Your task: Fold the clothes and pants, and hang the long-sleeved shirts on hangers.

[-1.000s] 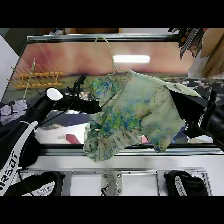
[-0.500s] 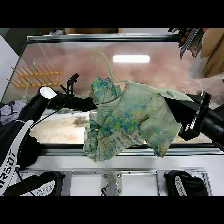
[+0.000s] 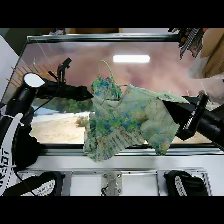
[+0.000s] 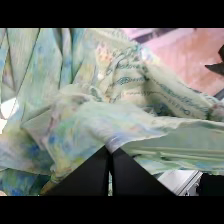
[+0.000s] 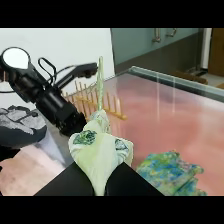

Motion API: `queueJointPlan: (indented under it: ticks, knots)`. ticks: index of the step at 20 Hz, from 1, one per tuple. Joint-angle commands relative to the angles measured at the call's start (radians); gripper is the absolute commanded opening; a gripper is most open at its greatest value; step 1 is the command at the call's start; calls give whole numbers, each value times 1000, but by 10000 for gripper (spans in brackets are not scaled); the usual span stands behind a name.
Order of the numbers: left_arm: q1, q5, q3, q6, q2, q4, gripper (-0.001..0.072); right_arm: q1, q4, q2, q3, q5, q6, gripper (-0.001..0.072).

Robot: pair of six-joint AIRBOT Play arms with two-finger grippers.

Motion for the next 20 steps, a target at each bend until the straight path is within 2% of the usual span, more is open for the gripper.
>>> queueJointPlan:
  ticks: [1, 8, 12, 16, 20]
  knots:
    - [19, -30, 75, 0, 76, -1, 10, 1, -5, 0, 1, -1, -1, 2]
    - [16, -33, 116, -13, 359, -1, 10, 1, 0, 1, 1, -45, -1, 1]
    - [-10, -33, 116, -50, 492, 7, 11, 1, 107, 0, 1, -116, -40, 2]
    - [-214, -29, 115, -126, 532, 159, 10, 1, 300, 0, 1, -163, -149, 1]
    - [-506, -1, 116, -197, 447, 332, 11, 1, 393, 1, 1, -162, -217, 2]
